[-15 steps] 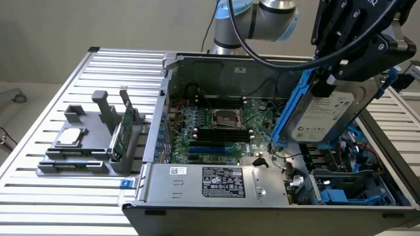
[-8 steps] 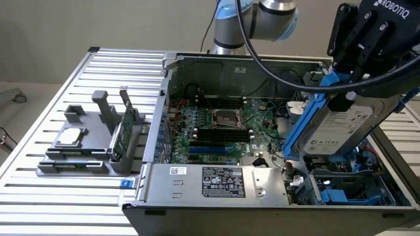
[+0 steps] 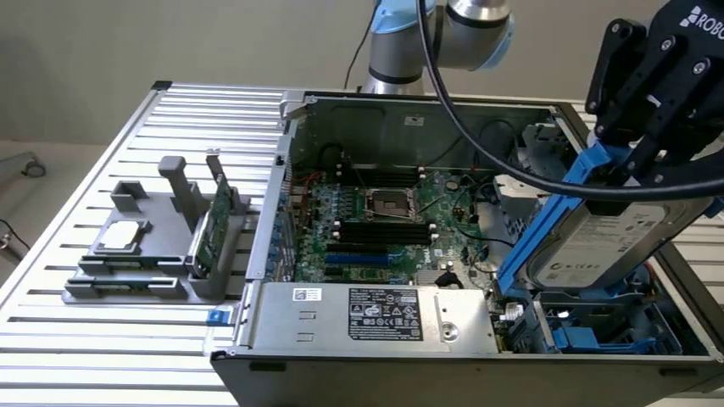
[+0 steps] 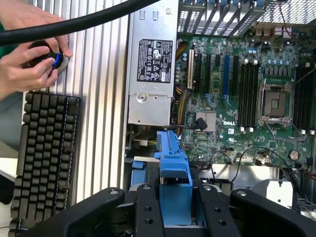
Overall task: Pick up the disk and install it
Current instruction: 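Pick up the disk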
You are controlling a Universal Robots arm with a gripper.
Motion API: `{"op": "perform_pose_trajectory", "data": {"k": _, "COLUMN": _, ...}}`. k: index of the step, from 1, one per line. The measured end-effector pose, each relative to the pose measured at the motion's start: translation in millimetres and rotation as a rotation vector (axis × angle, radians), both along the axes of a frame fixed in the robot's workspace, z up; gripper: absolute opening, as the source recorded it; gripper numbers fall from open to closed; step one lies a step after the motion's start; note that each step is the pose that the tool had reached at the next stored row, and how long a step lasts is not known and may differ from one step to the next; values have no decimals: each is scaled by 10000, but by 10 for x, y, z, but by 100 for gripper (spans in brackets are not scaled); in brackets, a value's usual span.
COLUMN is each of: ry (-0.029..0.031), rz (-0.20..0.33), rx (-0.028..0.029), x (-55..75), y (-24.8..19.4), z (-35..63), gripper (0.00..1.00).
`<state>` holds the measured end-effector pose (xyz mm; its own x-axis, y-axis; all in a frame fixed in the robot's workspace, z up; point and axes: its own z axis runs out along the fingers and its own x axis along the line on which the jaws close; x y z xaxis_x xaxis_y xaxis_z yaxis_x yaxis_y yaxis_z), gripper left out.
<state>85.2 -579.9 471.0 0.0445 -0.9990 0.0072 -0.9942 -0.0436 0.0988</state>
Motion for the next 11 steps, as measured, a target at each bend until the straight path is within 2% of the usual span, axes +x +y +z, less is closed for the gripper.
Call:
{"op": "perform_pose_trajectory", "data": {"k": 3, "ry": 91, "rz": 0, "rx": 1, "x": 40, "y": -35, "z": 0, "gripper": 33}}
{"op": "perform_pose_trajectory", "data": {"k": 8, "ry": 112, "rz": 0, "rx": 14, "x": 214, "y": -71, "z": -1, "gripper": 33}}
{"op": "perform_pose_trajectory", "data": {"k": 11, "ry": 141, "rz": -1, "rx": 16, "x": 253, "y": -112, "z": -1, "gripper": 33}}
